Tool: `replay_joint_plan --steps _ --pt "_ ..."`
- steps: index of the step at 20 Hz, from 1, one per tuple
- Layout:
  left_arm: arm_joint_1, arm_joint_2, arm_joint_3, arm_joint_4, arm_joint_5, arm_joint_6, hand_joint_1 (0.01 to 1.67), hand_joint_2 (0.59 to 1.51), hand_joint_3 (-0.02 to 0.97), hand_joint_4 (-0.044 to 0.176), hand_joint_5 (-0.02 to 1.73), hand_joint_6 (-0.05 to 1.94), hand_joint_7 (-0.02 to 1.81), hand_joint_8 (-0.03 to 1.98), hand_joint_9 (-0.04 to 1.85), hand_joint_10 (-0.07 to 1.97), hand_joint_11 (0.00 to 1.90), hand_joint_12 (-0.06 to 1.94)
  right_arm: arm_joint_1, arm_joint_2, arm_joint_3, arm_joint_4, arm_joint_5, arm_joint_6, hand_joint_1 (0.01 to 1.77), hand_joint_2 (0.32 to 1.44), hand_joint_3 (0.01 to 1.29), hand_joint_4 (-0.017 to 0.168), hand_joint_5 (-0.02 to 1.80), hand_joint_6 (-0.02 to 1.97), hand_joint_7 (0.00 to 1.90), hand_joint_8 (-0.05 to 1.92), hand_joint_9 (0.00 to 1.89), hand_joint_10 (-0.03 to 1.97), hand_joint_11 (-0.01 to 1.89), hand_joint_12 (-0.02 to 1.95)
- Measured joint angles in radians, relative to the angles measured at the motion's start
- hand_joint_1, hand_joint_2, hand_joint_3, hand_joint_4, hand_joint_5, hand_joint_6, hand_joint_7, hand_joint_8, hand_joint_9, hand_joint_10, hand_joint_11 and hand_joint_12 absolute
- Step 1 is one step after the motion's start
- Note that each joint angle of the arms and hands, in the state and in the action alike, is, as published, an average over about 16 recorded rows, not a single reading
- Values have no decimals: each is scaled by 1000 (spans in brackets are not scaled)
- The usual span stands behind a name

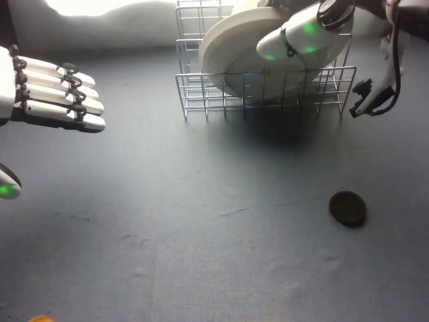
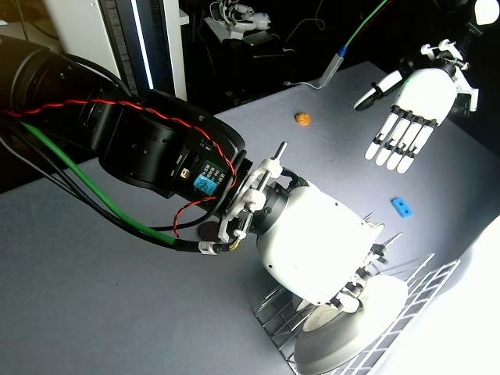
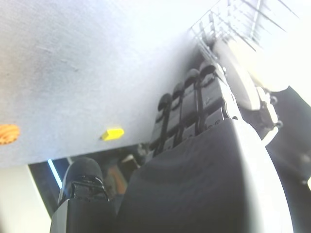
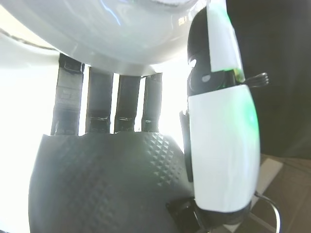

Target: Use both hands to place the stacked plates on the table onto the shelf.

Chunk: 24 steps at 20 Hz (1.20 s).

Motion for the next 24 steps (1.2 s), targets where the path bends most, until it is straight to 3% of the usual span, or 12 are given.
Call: replay_joint_plan --steps 5,15,24 --pt "0 1 -13 -1 -18 -1 15 1120 21 5 20 15 17 11 22 6 15 2 9 3 -2 -7 0 0 1128 984 14 -3 868 47 962 7 929 138 497 1270" --pt "-2 21 -79 -2 -49 -3 15 1120 15 4 19 15 15 11 19 6 14 2 52 40 -54 -90 32 2 1120 990 13 -3 782 38 834 2 826 74 329 1271" --pt "-18 38 -123 26 -45 9 15 1121 11 4 19 14 14 11 16 6 14 1 93 149 -170 -300 69 -9 1083 996 13 -3 632 39 703 2 719 31 121 1311"
